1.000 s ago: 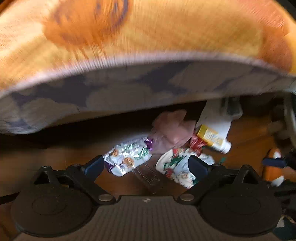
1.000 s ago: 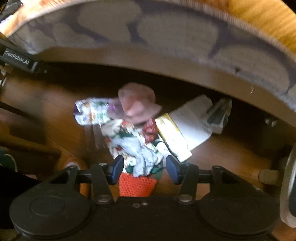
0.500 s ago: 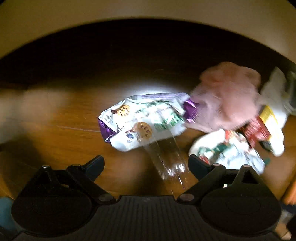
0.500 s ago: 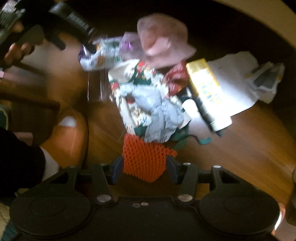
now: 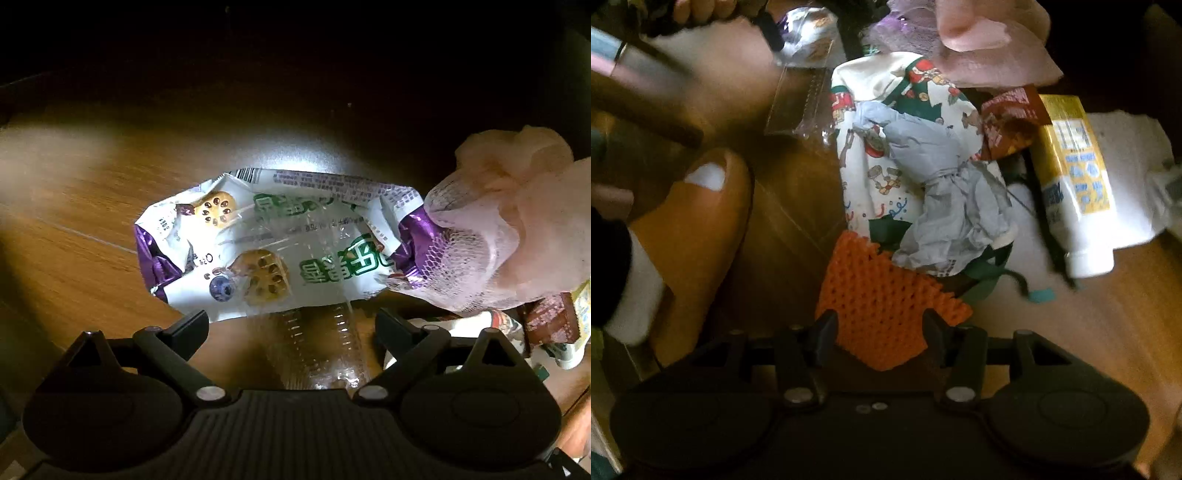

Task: Collect trash
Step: 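Grasp orange foam net with right tool while left tool grasps clear plastic tray, then carry foam net and plastic tray into the teal bin and release both, then move both tools down under the bed edge toward the floor trash, then grasp crumpled light-blue paper with right tool while left tool grasps printed Christmas bag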

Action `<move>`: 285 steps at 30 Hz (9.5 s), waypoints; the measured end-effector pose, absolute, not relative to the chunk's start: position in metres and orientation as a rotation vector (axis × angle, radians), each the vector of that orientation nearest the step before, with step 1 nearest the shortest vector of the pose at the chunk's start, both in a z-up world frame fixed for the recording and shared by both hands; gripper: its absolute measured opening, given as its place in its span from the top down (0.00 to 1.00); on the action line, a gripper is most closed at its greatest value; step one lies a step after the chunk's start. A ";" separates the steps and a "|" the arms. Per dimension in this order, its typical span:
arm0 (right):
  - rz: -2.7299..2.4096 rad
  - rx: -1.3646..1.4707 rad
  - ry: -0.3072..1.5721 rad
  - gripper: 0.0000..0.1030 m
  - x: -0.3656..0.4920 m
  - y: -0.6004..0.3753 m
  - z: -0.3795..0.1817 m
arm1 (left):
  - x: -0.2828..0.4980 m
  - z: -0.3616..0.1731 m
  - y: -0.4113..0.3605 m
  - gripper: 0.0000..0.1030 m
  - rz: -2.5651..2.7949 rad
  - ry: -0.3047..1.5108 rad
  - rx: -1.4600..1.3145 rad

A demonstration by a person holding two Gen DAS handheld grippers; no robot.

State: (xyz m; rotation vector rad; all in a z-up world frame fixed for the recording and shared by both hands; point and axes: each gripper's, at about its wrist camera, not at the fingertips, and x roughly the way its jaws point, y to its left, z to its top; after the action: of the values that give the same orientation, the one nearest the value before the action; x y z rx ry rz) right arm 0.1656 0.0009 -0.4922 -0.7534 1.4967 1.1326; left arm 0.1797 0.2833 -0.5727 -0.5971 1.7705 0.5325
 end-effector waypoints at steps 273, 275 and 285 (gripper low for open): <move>0.884 -0.578 1.446 0.94 0.237 -0.004 -0.479 | 0.203 -0.556 0.173 0.89 0.603 1.746 -0.741; 0.873 -0.567 1.434 0.94 0.236 -0.009 -0.468 | 0.203 -0.547 0.171 0.89 0.596 1.738 -0.731; 0.742 -0.478 1.362 0.94 0.241 -0.041 -0.384 | 0.209 -0.469 0.145 0.92 0.549 1.657 -0.630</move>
State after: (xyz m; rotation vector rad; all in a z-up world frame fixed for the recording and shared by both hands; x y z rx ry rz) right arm 0.2409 -0.0407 -0.3839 -0.4779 1.3621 0.7416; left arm 0.2094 0.1449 -0.4688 -0.6305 1.6565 0.5492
